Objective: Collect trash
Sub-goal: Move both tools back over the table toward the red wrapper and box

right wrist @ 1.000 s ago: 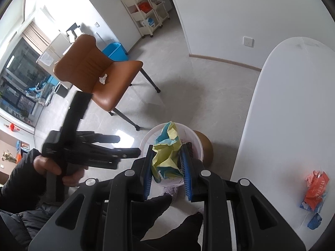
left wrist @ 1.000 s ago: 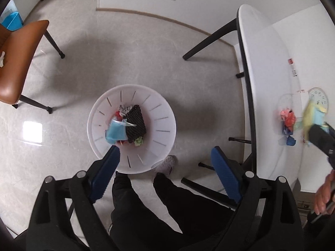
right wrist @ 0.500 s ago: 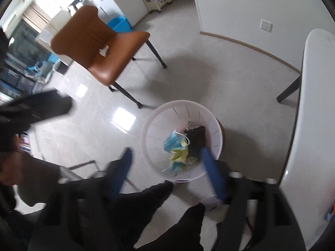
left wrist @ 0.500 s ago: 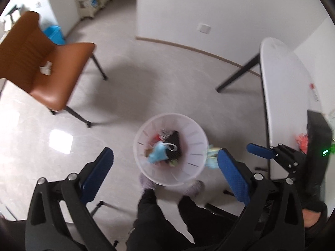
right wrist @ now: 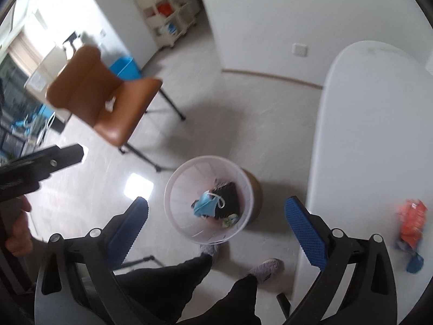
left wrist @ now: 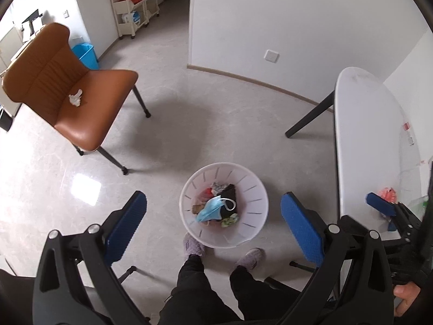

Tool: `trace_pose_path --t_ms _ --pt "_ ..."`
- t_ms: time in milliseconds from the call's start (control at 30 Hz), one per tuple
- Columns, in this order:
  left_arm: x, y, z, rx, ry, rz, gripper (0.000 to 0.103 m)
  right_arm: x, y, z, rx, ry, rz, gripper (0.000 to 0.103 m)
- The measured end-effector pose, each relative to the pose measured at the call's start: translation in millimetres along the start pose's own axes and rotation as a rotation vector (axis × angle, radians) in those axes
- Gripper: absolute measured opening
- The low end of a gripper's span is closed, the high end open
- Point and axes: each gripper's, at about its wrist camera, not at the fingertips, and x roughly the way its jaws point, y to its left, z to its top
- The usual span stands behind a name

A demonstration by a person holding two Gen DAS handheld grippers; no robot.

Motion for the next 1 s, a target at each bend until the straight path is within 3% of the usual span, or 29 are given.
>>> trace_pose_path --t_ms 400,500,800,1000 --pt "-2.0 -51.0 0.7 0.115 -0.018 -0.017 0.095 -41.6 -36.3 -12.6 0.090 -0.086 -0.033 0.100" --pt "-4.4 -77.5 -0.6 0.187 -0.029 -0.048 0.095 -60.3 -55.6 -23.4 0.135 -0.124 -0.061 0.100" --pt "3.6 -224.5 -27.7 0.552 -0.020 -0.225 0.095 -122.6 -159.6 -94.8 0.341 -0.181 -0.252 0.100" --pt "19.6 -319.9 -45.3 0.646 0.060 -0.323 0.095 -148.6 -226.5 -149.7 0.503 -0.217 -0.319 0.100"
